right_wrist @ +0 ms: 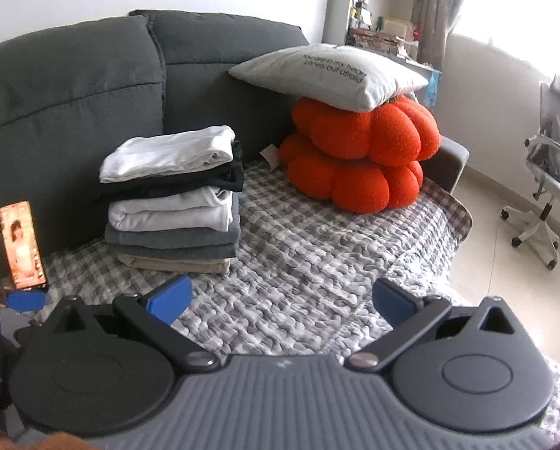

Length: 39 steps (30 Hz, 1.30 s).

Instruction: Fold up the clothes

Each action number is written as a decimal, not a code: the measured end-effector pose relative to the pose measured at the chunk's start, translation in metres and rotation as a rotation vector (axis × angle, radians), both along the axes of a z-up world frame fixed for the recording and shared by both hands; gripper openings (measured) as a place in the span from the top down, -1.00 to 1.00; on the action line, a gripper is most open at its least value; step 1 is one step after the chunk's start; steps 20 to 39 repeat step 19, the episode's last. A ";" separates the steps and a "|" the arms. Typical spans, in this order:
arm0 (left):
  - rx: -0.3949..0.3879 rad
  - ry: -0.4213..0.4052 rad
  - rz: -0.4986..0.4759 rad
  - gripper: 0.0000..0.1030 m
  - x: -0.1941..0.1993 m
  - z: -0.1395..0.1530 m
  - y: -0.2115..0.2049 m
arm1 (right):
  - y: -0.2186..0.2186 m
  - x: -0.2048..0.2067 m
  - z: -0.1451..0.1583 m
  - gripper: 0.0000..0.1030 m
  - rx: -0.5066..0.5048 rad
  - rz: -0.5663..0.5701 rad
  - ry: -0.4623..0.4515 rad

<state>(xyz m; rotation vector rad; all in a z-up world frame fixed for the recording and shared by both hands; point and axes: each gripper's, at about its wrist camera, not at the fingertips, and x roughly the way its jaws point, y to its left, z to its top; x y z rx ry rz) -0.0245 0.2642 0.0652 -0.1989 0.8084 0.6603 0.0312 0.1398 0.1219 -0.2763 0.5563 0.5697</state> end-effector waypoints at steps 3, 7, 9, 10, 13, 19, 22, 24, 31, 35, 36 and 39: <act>0.002 -0.005 0.004 -0.99 -0.009 0.003 -0.006 | -0.011 -0.007 0.003 -1.00 0.019 0.010 0.006; 0.003 -0.014 0.010 -0.99 -0.018 0.007 -0.011 | -0.021 -0.015 0.005 -1.00 0.026 0.008 0.004; 0.002 -0.018 0.008 -0.99 -0.019 0.009 -0.013 | -0.022 -0.018 0.006 -1.00 0.023 0.014 0.002; 0.002 -0.021 0.007 -0.99 -0.020 0.010 -0.014 | -0.023 -0.018 0.006 -1.00 0.025 0.018 0.002; 0.002 -0.025 0.002 -0.99 -0.020 0.011 -0.016 | -0.024 -0.019 0.007 -1.00 0.038 0.024 0.010; 0.003 -0.030 -0.012 -0.99 -0.017 0.007 -0.021 | -0.028 -0.018 0.006 -1.00 0.061 0.024 0.015; 0.003 -0.030 -0.012 -0.99 -0.017 0.007 -0.021 | -0.028 -0.018 0.006 -1.00 0.061 0.024 0.015; 0.003 -0.030 -0.012 -0.99 -0.017 0.007 -0.021 | -0.028 -0.018 0.006 -1.00 0.061 0.024 0.015; 0.003 -0.030 -0.012 -0.99 -0.017 0.007 -0.021 | -0.028 -0.018 0.006 -1.00 0.061 0.024 0.015; 0.003 -0.030 -0.012 -0.99 -0.017 0.007 -0.021 | -0.028 -0.018 0.006 -1.00 0.061 0.024 0.015; 0.003 -0.030 -0.012 -0.99 -0.017 0.007 -0.021 | -0.028 -0.018 0.006 -1.00 0.061 0.024 0.015; 0.003 -0.030 -0.012 -0.99 -0.017 0.007 -0.021 | -0.028 -0.018 0.006 -1.00 0.061 0.024 0.015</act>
